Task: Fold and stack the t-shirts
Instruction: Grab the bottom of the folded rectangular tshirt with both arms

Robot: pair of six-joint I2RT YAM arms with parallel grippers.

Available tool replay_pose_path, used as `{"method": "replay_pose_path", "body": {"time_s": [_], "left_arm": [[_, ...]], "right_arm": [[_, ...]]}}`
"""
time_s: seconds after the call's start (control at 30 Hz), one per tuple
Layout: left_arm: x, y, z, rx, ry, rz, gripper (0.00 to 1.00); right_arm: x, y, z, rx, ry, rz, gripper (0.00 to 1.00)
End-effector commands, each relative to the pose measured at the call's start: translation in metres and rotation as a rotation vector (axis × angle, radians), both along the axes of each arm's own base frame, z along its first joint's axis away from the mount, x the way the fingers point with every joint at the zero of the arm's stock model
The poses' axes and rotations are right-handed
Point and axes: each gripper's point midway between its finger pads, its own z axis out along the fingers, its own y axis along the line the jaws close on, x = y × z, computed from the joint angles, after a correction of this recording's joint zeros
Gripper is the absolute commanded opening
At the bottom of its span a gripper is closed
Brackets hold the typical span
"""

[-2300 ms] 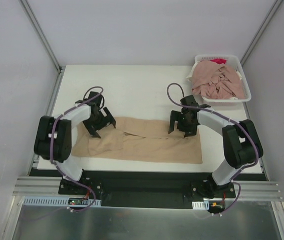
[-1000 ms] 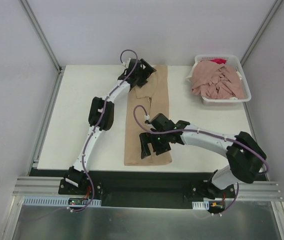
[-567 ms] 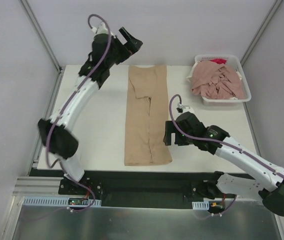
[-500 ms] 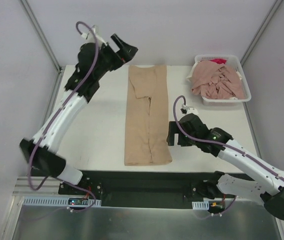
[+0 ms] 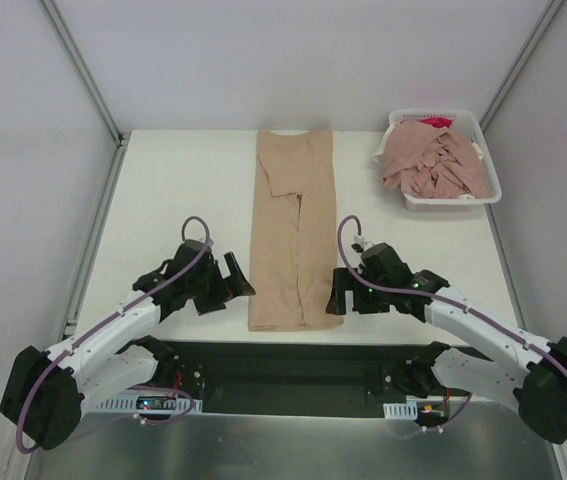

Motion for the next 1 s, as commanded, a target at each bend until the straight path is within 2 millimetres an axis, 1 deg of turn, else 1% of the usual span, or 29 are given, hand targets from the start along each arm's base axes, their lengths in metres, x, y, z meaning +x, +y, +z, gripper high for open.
{"method": "replay_pose_path", "body": {"time_s": [0.0,0.03,0.07,0.1,0.13,0.17,0.2,0.23,0.27,0.33,0.37,0.4,0.47,0.53,0.57,0.6,0.67,0.7,0.77,0.8,0.83,0.87,0.9,0.97], "left_arm": [[-0.032,-0.029,0.005,-0.113,0.079,-0.113,0.97],[-0.037,-0.033,0.002,-0.108,0.098,-0.137,0.94],[-0.045,-0.038,0.000,-0.110,0.118,-0.175,0.93],[-0.049,-0.041,-0.006,-0.095,0.143,-0.190,0.90],[-0.053,-0.041,-0.010,-0.087,0.166,-0.191,0.83],[-0.058,-0.042,-0.016,-0.073,0.194,-0.197,0.81],[-0.060,-0.043,-0.020,-0.068,0.212,-0.190,0.78],[-0.063,-0.041,-0.025,-0.056,0.230,-0.181,0.76],[-0.065,-0.039,-0.031,-0.032,0.235,-0.170,0.70],[-0.069,-0.036,-0.040,-0.014,0.269,-0.152,0.65],[-0.072,-0.035,-0.044,-0.003,0.283,-0.150,0.58],[-0.073,-0.035,-0.045,-0.002,0.291,-0.147,0.54],[-0.077,-0.036,-0.048,0.004,0.311,-0.151,0.49],[-0.083,-0.038,-0.051,0.010,0.325,-0.161,0.46],[-0.085,-0.038,-0.053,0.017,0.333,-0.162,0.42],[-0.087,-0.037,-0.055,0.029,0.338,-0.163,0.39],[-0.090,-0.036,-0.061,0.046,0.361,-0.160,0.38],[-0.090,-0.036,-0.063,0.051,0.369,-0.155,0.38],[-0.091,-0.037,-0.067,0.068,0.376,-0.163,0.36],[-0.090,-0.038,-0.067,0.077,0.375,-0.168,0.32],[-0.089,-0.037,-0.069,0.086,0.377,-0.166,0.25],[-0.089,-0.036,-0.071,0.096,0.386,-0.162,0.23],[-0.089,-0.037,-0.072,0.099,0.390,-0.161,0.22],[-0.089,-0.035,-0.076,0.112,0.399,-0.154,0.22]], "right_arm": [[-0.015,0.028,-0.010,0.119,0.111,0.105,0.99],[-0.015,0.028,-0.013,0.114,0.119,0.105,0.99],[-0.015,0.027,-0.019,0.099,0.138,0.099,0.97],[-0.015,0.025,-0.023,0.089,0.151,0.089,0.96],[-0.015,0.025,-0.027,0.084,0.161,0.085,0.93],[-0.016,0.024,-0.032,0.078,0.179,0.076,0.92],[-0.016,0.023,-0.035,0.077,0.187,0.066,0.91],[-0.015,0.023,-0.038,0.082,0.187,0.058,0.87],[-0.015,0.023,-0.041,0.080,0.192,0.050,0.85],[-0.012,0.017,-0.048,0.053,0.189,0.027,0.81],[-0.012,0.015,-0.051,0.041,0.193,0.020,0.78],[-0.010,0.012,-0.053,0.034,0.191,0.003,0.76],[-0.014,0.008,-0.059,0.024,0.212,-0.013,0.73],[-0.014,0.009,-0.061,0.039,0.222,-0.028,0.68],[-0.017,0.007,-0.064,0.041,0.229,-0.030,0.65],[-0.018,0.008,-0.064,0.048,0.232,-0.031,0.59],[-0.020,0.006,-0.067,0.050,0.234,-0.043,0.53],[-0.020,0.006,-0.067,0.052,0.231,-0.051,0.48],[-0.020,0.004,-0.069,0.048,0.226,-0.057,0.45],[-0.020,0.004,-0.070,0.045,0.230,-0.062,0.41],[-0.021,0.004,-0.071,0.041,0.234,-0.058,0.38],[-0.022,0.004,-0.071,0.046,0.239,-0.055,0.35],[-0.023,0.004,-0.073,0.049,0.242,-0.056,0.30],[-0.025,0.004,-0.074,0.053,0.251,-0.060,0.27]]}}
